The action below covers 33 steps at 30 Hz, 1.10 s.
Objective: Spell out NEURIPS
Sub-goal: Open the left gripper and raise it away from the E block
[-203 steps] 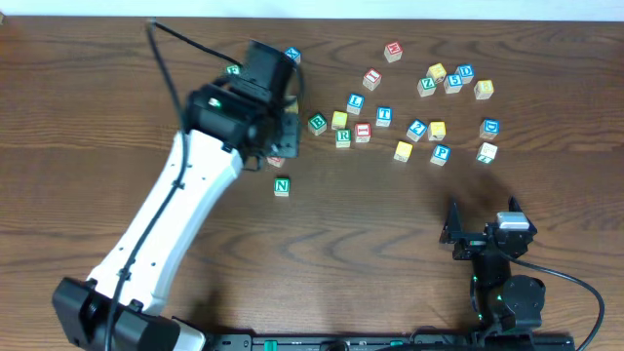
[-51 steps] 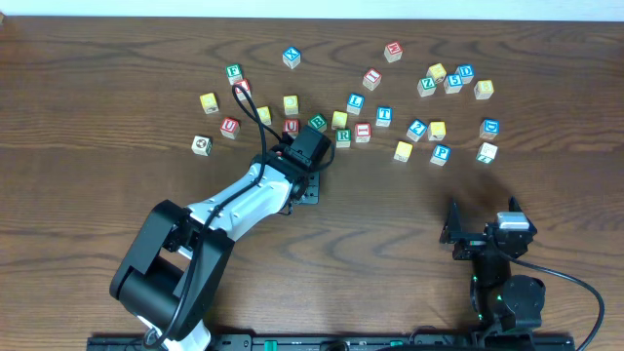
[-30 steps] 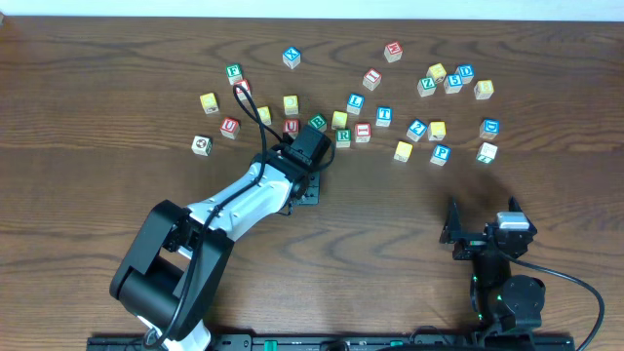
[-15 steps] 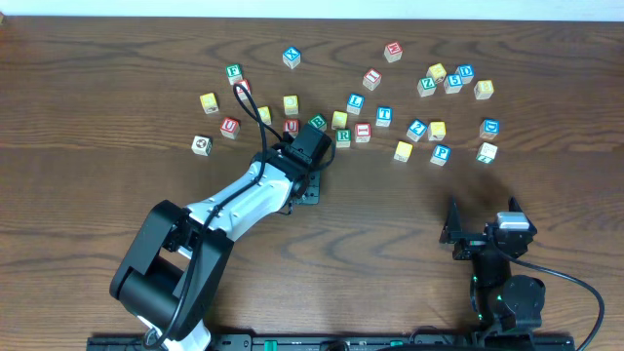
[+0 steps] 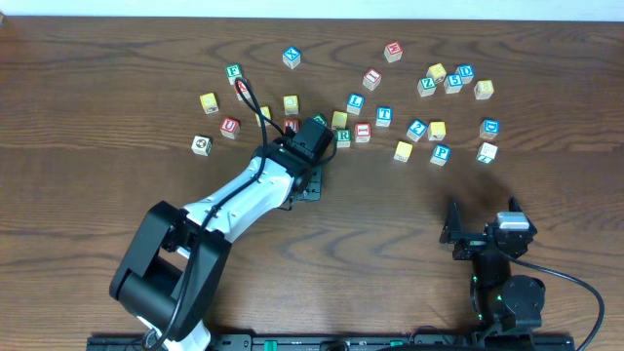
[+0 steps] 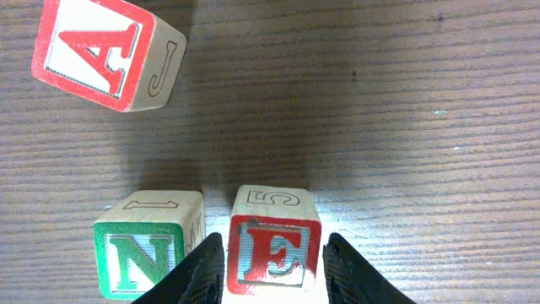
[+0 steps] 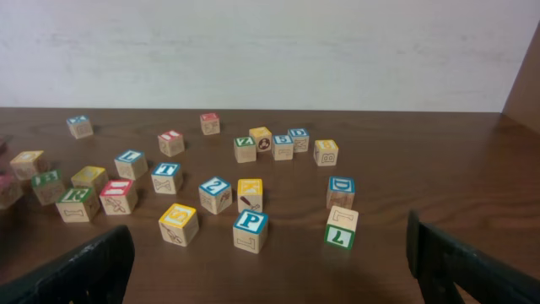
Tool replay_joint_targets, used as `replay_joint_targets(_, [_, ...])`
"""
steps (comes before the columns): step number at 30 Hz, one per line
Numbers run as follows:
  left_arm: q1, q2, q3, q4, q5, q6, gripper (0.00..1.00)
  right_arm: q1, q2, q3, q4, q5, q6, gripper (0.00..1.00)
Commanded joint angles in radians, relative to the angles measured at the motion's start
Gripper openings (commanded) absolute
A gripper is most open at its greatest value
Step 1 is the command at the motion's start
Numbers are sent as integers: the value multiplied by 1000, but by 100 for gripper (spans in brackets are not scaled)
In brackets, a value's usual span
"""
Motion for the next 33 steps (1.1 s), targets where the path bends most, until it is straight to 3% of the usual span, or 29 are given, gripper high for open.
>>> replay_joint_targets(1, [2,-53,31,-13,-18,19,38,-7,-4,-2,-4,-2,-8,99])
replay_joint_targets(11, [3,-226,37,-58,-106,35,38,-7,-4,-2,-4,-2,-8,99])
replay_joint_targets(16, [41,-267,106,-140,-109,54,50,-7,-4,-2,-4,-2,-8,99])
replay_joint_targets(21, [125,-267,218,-233,-108,61,53,-7,-4,-2,-4,-2,-8,99])
replay_joint_targets(25, [206,-267,318,-297,-105,118,57,-7,-4,-2,-4,-2,-8,99])
replay_joint_targets(28, [279,-247,398,-357,-16,232,66,-7,-4,-2,-4,-2,-8,99])
replay_joint_targets(33, [407,-134,546,-461,60,319,69,-7,-4,-2,-4,-2,-8,99])
